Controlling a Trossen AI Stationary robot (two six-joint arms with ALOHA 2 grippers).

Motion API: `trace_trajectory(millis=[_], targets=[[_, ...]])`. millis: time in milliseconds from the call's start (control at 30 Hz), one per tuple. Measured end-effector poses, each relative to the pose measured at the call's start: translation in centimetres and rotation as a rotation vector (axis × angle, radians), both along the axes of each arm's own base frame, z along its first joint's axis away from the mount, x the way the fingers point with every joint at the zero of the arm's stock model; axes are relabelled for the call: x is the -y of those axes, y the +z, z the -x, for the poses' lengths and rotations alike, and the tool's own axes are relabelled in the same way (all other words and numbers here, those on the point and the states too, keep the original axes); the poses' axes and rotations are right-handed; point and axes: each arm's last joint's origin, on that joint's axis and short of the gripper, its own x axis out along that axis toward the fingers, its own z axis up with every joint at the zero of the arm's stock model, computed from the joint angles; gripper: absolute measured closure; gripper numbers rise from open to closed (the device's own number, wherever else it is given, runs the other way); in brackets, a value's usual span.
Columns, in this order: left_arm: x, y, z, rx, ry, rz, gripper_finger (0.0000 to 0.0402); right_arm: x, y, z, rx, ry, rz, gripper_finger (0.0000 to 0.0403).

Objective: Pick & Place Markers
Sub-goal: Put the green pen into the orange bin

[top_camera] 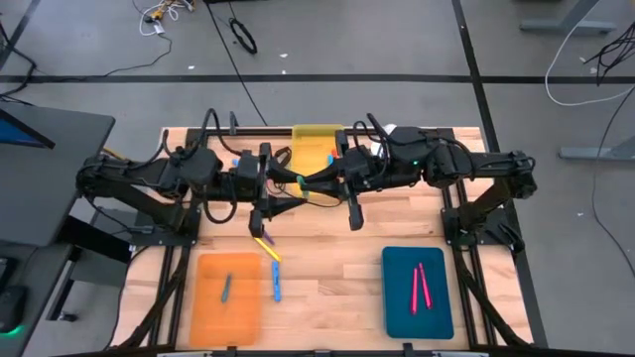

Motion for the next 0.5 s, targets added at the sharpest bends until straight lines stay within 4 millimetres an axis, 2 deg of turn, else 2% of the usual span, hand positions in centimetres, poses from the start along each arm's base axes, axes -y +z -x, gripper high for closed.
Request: trace_trajectory(millis=[300,500], targets=[[0.17,-0.19,-0.79,0.014,-0.057,0.013,0.0187,-0.1,0.09,-0.22,0.019,0.024,-0.028,0.039],[0.09,0.02,-0.73,0.034,-0.05,0.019,0.0249,-0.11,0.09,-0.21,0.017,0.026,-0.031,0.039]])
